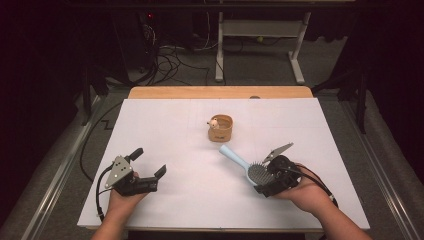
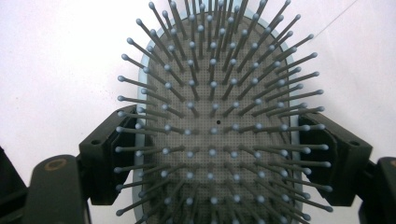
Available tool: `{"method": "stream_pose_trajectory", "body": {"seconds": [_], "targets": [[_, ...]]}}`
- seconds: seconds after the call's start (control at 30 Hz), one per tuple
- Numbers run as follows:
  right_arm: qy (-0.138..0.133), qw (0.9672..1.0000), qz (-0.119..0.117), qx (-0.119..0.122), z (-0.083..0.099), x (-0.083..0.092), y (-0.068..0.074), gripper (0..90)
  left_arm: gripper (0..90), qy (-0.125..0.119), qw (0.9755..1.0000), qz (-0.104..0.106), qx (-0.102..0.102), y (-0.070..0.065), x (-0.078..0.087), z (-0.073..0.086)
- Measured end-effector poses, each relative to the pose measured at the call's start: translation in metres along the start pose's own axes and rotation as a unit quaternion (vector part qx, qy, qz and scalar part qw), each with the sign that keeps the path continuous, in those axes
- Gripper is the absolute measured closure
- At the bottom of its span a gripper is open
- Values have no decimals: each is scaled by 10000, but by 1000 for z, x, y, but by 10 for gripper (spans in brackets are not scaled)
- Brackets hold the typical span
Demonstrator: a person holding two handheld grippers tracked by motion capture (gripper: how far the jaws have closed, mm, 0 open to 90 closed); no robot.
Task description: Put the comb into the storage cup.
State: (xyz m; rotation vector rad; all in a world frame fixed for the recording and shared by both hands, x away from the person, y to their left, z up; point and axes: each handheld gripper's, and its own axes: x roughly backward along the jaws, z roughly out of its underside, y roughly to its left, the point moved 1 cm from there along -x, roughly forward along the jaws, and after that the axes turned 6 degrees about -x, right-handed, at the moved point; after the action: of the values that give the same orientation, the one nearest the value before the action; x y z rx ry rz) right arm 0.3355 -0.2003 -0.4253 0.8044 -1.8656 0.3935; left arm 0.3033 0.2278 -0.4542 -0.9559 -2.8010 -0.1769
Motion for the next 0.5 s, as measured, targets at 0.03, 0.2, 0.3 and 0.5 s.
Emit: {"method": "stream_pose_trajectory", "body": {"seconds": [0.03, 0.2, 0.3, 0.5], "targets": [[-7, 10000, 15, 23, -1, 1, 0, 209, 11, -11, 10000, -24, -2, 0, -1, -3], [-27, 10000, 36, 77, -5, 6, 0, 209, 18, -14, 9999, -75, -91, 1, -8, -13], [-23, 9999, 48, 93, -6, 7, 1, 209, 20, -36, 9999, -61, -116, 0, -13, -17], [-11, 9999, 56, 153, -9, 8, 4, 209, 17, -133, 9995, -61, -286, -4, -26, -21]]}}
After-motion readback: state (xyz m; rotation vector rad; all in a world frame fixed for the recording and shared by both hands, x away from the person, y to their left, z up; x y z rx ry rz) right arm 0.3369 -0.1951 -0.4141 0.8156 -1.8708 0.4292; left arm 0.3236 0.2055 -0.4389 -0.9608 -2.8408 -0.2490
